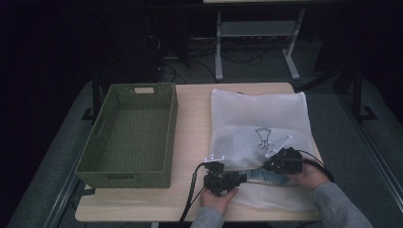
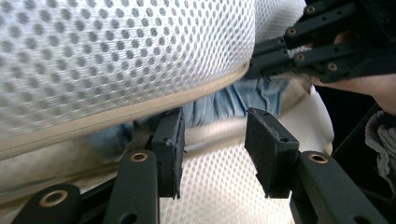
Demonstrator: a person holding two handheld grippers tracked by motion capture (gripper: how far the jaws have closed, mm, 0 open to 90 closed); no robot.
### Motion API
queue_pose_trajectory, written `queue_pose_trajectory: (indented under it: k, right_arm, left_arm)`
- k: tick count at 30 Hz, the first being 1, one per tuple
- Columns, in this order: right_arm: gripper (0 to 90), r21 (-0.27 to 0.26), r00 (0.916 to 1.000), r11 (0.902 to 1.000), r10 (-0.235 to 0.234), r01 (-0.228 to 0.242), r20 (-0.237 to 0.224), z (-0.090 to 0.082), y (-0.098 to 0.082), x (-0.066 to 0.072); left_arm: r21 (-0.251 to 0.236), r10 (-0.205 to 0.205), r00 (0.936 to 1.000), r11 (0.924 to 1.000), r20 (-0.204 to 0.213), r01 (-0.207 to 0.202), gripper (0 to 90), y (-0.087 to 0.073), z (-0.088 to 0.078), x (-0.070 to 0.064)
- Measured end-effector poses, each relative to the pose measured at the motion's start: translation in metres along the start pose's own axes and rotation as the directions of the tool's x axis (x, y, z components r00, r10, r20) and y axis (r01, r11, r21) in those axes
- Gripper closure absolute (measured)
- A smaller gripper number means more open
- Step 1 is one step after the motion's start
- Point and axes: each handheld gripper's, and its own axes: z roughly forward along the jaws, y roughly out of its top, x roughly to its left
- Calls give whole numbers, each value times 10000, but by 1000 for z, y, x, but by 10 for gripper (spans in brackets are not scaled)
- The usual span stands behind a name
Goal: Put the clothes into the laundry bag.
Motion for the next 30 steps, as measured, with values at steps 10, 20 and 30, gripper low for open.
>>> queue_pose_trajectory:
  k: [10, 20, 30]
  right_arm:
    - [847, -483, 9990, 9981, 363, -376, -277, -14, -14, -9]
    - [842, -791, 9981, 9962, 321, -362, -523, -28, -17, -4]
    - [853, -737, 9960, 9961, 425, -483, -787, -31, -29, -1]
  left_arm:
    - [55, 248, 9997, 9997, -45, -248, 564, 2, -12, 1]
    - [57, 500, 9982, 9987, -322, -498, 566, 0, -31, 7]
    - [185, 672, 9969, 9976, -413, -665, 578, -1, -20, 13]
